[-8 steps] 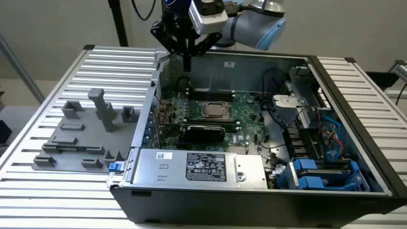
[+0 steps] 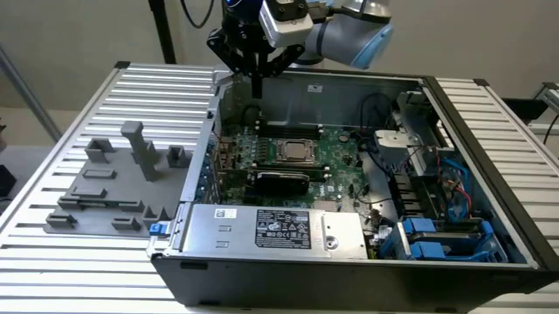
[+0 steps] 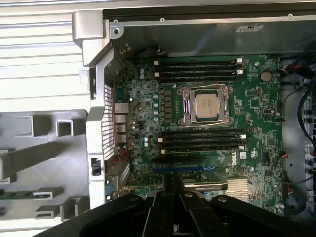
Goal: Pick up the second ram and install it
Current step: 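Reach for the second ram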
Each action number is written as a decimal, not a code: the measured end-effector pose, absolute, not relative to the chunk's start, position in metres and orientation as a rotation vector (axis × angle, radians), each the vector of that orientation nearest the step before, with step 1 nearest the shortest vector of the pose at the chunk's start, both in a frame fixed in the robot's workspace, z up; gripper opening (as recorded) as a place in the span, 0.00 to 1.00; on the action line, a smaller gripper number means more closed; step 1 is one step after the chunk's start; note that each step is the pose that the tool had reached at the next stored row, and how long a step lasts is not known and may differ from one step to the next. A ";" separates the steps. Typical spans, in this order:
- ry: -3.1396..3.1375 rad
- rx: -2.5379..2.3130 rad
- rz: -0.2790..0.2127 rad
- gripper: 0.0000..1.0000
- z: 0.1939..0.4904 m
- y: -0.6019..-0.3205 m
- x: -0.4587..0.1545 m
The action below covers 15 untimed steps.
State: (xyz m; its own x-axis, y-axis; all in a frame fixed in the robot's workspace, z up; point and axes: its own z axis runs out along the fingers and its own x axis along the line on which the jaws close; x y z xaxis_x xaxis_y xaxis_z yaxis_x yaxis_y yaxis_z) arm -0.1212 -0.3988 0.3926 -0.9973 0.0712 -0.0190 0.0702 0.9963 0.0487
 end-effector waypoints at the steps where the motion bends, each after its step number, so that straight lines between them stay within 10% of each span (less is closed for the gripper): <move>1: 3.118 0.110 0.075 0.11 0.393 -0.399 -0.121; 15: 3.118 0.111 0.075 0.11 0.393 -0.399 -0.152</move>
State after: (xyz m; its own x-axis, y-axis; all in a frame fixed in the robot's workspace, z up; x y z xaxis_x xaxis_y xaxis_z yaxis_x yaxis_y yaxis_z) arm -0.1522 -0.3994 0.3926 -0.9973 0.0713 -0.0190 0.0703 0.9963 0.0488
